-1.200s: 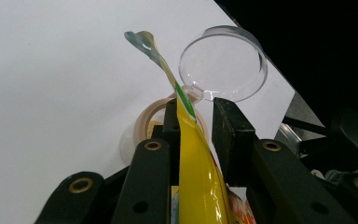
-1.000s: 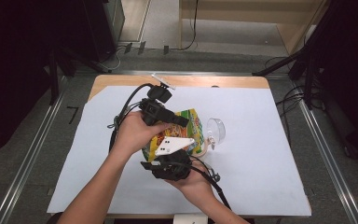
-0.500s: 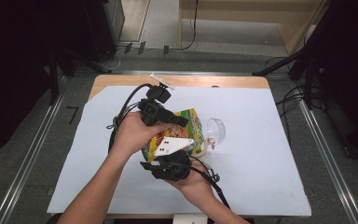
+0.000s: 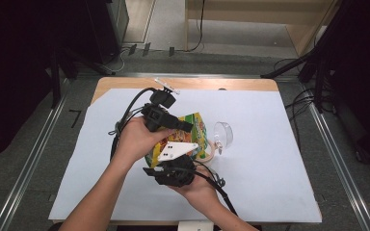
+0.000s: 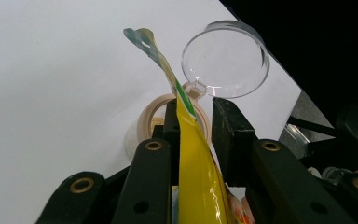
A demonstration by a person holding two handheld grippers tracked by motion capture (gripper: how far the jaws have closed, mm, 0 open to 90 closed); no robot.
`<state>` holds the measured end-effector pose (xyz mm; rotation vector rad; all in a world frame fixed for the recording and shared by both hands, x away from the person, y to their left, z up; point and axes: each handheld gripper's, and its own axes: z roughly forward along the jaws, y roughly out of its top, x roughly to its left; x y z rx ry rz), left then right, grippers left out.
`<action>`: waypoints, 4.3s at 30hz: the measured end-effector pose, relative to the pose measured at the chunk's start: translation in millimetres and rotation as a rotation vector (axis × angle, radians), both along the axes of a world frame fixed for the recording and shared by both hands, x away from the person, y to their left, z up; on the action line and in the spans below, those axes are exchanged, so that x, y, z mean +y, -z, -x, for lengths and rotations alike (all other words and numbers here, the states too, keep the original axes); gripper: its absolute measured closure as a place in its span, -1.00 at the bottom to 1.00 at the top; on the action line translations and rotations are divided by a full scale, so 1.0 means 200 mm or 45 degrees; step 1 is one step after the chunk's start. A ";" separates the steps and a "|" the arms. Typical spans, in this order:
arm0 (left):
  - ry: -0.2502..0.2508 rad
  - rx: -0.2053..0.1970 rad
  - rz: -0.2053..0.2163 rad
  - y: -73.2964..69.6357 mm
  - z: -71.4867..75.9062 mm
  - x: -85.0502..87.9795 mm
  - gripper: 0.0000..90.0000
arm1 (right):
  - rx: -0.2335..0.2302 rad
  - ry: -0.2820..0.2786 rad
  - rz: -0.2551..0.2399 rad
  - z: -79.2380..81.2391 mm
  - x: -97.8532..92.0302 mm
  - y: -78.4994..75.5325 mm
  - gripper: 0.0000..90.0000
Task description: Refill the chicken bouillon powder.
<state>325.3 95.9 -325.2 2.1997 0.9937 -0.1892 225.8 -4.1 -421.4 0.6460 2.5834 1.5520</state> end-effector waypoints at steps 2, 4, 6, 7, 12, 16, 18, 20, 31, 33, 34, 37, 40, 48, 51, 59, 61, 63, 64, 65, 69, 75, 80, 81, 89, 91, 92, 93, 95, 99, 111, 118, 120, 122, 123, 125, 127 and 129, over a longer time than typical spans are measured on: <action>-0.002 0.000 0.002 0.00 0.00 0.00 0.69 | 0.000 -0.003 0.000 0.00 0.00 0.00 0.56; 0.000 -0.003 0.001 0.00 0.00 0.00 0.69 | -0.008 -0.004 0.002 0.00 0.00 0.00 0.56; -0.004 -0.009 0.000 0.00 0.01 0.00 0.69 | -0.002 -0.009 0.003 0.00 0.00 0.00 0.56; -0.004 -0.009 0.000 0.00 0.01 0.00 0.69 | -0.002 -0.010 0.002 0.00 0.01 0.00 0.56; -0.012 -0.020 -0.009 -0.01 0.02 0.02 0.69 | -0.006 -0.018 -0.001 0.00 0.02 0.00 0.56; -0.010 -0.020 -0.010 -0.01 0.03 0.01 0.69 | -0.006 -0.022 -0.003 0.00 0.02 0.01 0.57; -0.008 -0.023 -0.007 -0.01 0.03 0.01 0.69 | -0.001 -0.022 -0.012 -0.01 0.02 0.01 0.57; -0.014 -0.030 -0.011 -0.01 0.03 0.01 0.69 | -0.003 -0.019 -0.016 -0.01 0.02 0.01 0.57; -0.023 0.000 0.017 -0.01 0.01 0.03 0.69 | -0.006 -0.032 -0.013 0.00 0.02 -0.01 0.56; -0.027 0.018 0.027 -0.01 0.00 0.04 0.68 | -0.003 -0.031 -0.012 0.01 0.02 -0.01 0.56; -0.026 0.023 0.029 -0.01 0.00 0.05 0.68 | -0.005 -0.031 -0.010 0.01 0.02 -0.02 0.56; -0.030 0.034 0.042 -0.01 0.00 0.05 0.67 | -0.005 -0.029 -0.008 0.01 0.02 -0.02 0.56; -0.025 0.031 0.032 -0.01 0.00 0.04 0.67 | -0.001 -0.024 -0.011 0.01 0.02 -0.02 0.56; -0.014 0.015 0.024 -0.01 0.01 0.03 0.67 | -0.007 -0.012 -0.025 0.02 0.02 -0.01 0.56; -0.005 0.018 0.019 -0.01 0.01 0.02 0.67 | -0.007 -0.010 -0.022 0.01 0.02 -0.01 0.56; 0.014 0.007 0.010 -0.02 0.01 -0.01 0.67 | -0.006 0.009 -0.032 0.02 0.01 0.00 0.57; 0.024 0.003 0.002 -0.02 0.01 -0.02 0.67 | -0.004 0.016 -0.036 0.02 0.00 0.00 0.57; 0.027 -0.005 -0.001 -0.02 0.02 -0.03 0.68 | 0.000 0.024 -0.047 0.02 0.00 0.00 0.57; 0.029 -0.007 -0.003 -0.02 0.02 -0.04 0.67 | -0.001 0.028 -0.053 0.02 0.00 0.00 0.57; 0.030 -0.010 -0.003 -0.02 0.02 -0.04 0.68 | -0.004 0.033 -0.053 0.02 -0.01 0.00 0.58; 0.023 0.000 0.003 -0.02 0.01 -0.03 0.68 | -0.002 0.035 -0.053 0.02 -0.01 0.00 0.57; 0.024 -0.003 0.001 -0.02 0.01 -0.03 0.68 | -0.001 0.038 -0.057 0.02 0.00 0.00 0.57; 0.027 -0.010 -0.001 -0.03 0.02 -0.04 0.68 | -0.003 0.042 -0.058 0.02 0.00 0.00 0.57; 0.028 -0.010 -0.001 -0.03 0.02 -0.03 0.68 | -0.004 0.042 -0.058 0.02 0.00 0.00 0.57; 0.031 -0.011 -0.001 -0.03 0.01 -0.03 0.68 | -0.006 0.039 -0.055 0.02 -0.01 0.00 0.57; 0.031 -0.011 -0.002 -0.03 0.01 -0.03 0.68 | -0.007 0.039 -0.056 0.02 -0.01 0.00 0.57; 0.032 -0.009 -0.002 -0.03 0.01 -0.03 0.68 | -0.009 0.036 -0.054 0.02 0.00 0.00 0.57; 0.033 -0.009 -0.001 -0.03 0.01 -0.03 0.68 | -0.009 0.035 -0.054 0.02 0.00 0.00 0.57; 0.032 -0.010 -0.001 -0.03 0.01 -0.03 0.68 | -0.009 0.035 -0.054 0.02 0.00 0.00 0.57; 0.030 -0.009 0.001 -0.02 0.01 -0.03 0.68 | -0.008 0.035 -0.053 0.02 0.00 0.00 0.57; 0.029 -0.022 0.008 -0.03 0.02 -0.02 0.68 | -0.021 0.034 -0.051 0.02 0.00 0.00 0.58; 0.009 -0.042 -0.001 -0.04 0.03 0.00 0.68 | -0.025 0.017 -0.051 0.02 0.01 -0.01 0.58; 0.006 -0.045 -0.004 -0.04 0.03 0.00 0.68 | -0.021 0.015 -0.052 0.02 0.02 -0.01 0.58; -0.004 -0.052 -0.006 -0.04 0.04 0.01 0.68 | -0.030 0.005 -0.049 0.02 0.02 -0.01 0.58; -0.007 -0.054 -0.009 -0.04 0.04 0.01 0.69 | -0.025 0.001 -0.045 0.02 0.02 -0.01 0.58; -0.008 -0.057 -0.007 -0.04 0.04 0.02 0.69 | -0.030 0.002 -0.047 0.01 0.03 -0.01 0.58; -0.014 -0.064 -0.009 -0.04 0.04 0.03 0.69 | -0.023 -0.006 -0.048 0.02 0.03 -0.01 0.58; -0.019 -0.060 -0.007 -0.04 0.05 0.03 0.69 | -0.026 -0.012 -0.046 0.01 0.04 -0.01 0.58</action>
